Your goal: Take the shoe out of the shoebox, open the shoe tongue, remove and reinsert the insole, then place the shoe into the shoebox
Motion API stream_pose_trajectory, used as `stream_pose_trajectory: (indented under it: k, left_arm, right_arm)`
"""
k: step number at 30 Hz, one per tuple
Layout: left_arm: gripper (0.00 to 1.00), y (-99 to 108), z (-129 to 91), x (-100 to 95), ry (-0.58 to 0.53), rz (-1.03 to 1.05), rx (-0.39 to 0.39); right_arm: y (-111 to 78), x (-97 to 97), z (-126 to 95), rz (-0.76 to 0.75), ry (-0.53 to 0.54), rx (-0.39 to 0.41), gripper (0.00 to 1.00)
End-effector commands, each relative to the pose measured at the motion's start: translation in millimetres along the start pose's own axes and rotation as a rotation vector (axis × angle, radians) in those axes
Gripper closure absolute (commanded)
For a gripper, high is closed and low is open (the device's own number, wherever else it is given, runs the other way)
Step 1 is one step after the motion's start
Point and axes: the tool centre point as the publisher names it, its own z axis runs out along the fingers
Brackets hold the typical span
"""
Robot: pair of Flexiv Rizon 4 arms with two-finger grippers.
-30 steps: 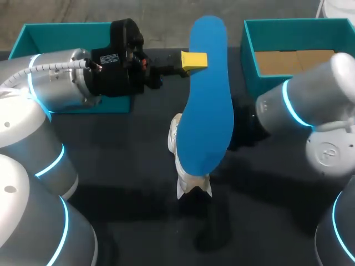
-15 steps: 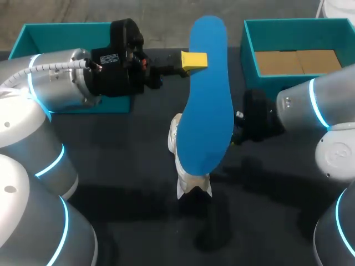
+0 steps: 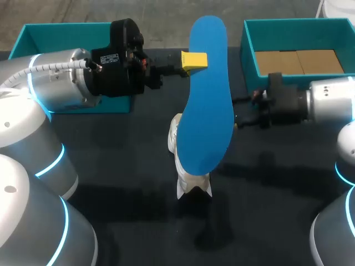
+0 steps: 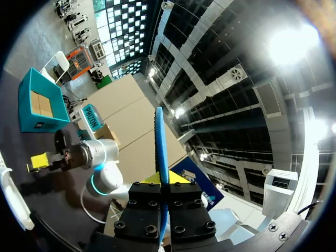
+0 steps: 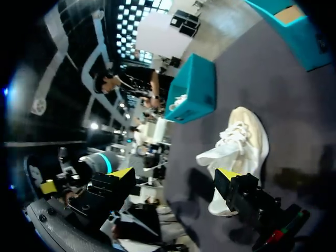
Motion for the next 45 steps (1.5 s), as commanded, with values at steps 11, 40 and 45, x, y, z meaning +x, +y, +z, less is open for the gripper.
stream_pose_trajectory:
  k: [11, 40, 45]
  left_arm:
    - [1.00, 0.2, 1.6, -0.6, 0.001, 0.000, 0.003]
    - [1.00, 0.2, 1.6, -0.6, 0.001, 0.000, 0.003]
    - [1.00, 0.2, 1.6, -0.6, 0.001, 0.000, 0.003]
  right_arm:
    - [2.1, 20.8, -14.4, -0.005, 0.068, 0.032, 0.00]
    - [3.7, 62.9, -13.3, 0.050, 0.092, 0.070, 0.00]
    - [3.7, 62.9, -13.3, 0.050, 0.092, 0.070, 0.00]
